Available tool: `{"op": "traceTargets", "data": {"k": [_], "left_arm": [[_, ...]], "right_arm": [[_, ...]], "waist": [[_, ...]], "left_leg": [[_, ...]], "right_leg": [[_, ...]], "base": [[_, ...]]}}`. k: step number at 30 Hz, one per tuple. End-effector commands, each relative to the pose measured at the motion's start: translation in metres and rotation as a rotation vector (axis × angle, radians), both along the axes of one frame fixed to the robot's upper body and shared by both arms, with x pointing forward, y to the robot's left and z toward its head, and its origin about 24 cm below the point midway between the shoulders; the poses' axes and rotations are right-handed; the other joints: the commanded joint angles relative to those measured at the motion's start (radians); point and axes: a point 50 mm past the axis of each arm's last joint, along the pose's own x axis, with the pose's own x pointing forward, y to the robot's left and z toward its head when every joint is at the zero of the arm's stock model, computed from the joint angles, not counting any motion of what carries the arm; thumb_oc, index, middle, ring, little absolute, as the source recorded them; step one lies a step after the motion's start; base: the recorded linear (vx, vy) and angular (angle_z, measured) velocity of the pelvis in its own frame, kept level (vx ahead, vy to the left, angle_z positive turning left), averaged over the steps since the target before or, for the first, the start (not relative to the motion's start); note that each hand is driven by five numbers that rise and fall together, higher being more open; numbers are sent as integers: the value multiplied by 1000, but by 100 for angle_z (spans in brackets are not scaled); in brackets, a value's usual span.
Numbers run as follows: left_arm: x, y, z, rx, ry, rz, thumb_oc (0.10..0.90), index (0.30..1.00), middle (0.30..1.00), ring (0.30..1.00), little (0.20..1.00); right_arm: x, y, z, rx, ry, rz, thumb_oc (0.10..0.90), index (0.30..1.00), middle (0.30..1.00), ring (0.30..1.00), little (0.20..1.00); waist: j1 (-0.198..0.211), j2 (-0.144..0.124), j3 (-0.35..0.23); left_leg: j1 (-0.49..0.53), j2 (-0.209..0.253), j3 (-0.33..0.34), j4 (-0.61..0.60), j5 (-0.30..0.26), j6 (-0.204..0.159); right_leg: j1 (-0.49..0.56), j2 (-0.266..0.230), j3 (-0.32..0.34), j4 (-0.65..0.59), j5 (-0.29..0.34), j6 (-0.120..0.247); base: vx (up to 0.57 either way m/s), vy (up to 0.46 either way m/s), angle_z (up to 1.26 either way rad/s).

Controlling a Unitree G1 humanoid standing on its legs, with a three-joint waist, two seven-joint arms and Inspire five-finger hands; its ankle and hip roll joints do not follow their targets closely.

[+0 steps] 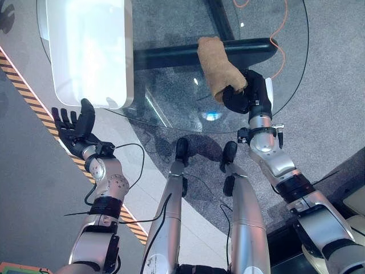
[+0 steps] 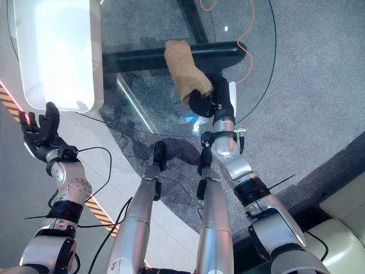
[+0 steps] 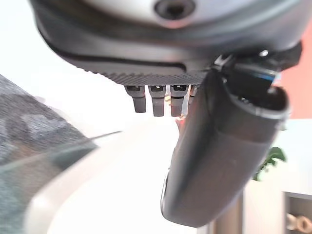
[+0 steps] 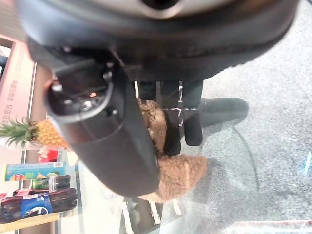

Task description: Wipe the table with a cloth and put it in the basket.

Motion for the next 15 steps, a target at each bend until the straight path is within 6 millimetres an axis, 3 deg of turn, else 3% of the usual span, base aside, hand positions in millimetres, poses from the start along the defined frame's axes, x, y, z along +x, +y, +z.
{"op": "traceTargets", "data": {"k": [1,5,7,15], "left_arm": [[-33,36,43,164,-214,231,800,900,900,900,900],[-37,24,64,229,-313,232,800,900,900,900,900],[-39,11,85,289,-394,185,800,900,900,900,900],[-35,-28,108,435,-505,-94,800,900,900,900,900]], "right_arm": [[-34,38,64,72,-390,230,100,300,300,300,200],[-41,40,67,75,-424,261,100,300,300,300,200],[-47,42,71,81,-459,287,100,300,300,300,200],[-60,47,85,81,-545,350,100,300,300,300,200]], "waist": [[-2,-6,-29],[-1,-5,-29],[-1,-6,-29],[-7,-6,-29]], "left_leg": [[25,-71,63,-6,-25,73],[28,-73,63,-5,-26,74],[31,-75,62,-8,-26,75],[39,-78,68,-19,-23,77]], "right_leg": [[48,68,-25,-21,-67,0],[52,67,-24,-21,-67,4],[56,68,-25,-23,-64,8],[65,70,-24,-36,-53,17]], "base": [[0,0,0],[0,0,0],[0,0,0],[0,0,0]]}}
